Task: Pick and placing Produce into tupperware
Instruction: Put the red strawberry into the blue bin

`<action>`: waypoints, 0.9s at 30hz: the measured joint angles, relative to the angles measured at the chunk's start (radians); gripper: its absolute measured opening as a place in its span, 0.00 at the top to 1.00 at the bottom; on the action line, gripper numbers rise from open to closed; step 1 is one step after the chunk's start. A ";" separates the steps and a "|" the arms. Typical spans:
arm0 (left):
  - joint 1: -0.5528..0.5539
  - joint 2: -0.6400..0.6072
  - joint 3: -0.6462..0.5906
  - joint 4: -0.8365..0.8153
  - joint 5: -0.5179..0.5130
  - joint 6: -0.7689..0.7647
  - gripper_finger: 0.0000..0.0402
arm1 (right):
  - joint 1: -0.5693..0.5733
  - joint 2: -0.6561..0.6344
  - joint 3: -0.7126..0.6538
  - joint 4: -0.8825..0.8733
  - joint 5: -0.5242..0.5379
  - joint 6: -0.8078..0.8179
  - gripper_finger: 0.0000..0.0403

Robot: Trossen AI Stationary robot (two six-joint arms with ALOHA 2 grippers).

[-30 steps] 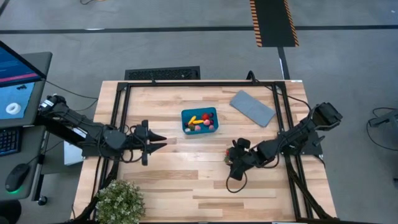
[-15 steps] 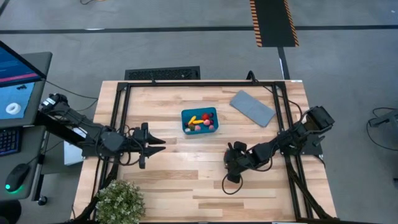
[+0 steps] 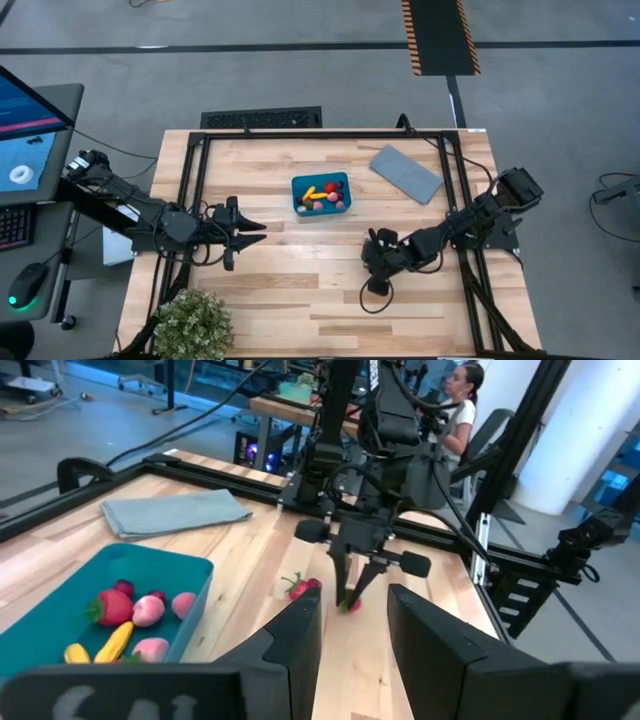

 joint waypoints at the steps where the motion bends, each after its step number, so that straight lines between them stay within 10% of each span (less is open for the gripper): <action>1: 0.000 0.000 0.000 0.000 0.000 0.002 0.73 | 0.001 0.000 0.000 0.000 -0.005 0.000 0.78; 27: 0.000 0.000 0.000 -0.001 -0.016 0.008 0.73 | -0.010 0.000 0.151 -0.074 0.030 -0.084 0.96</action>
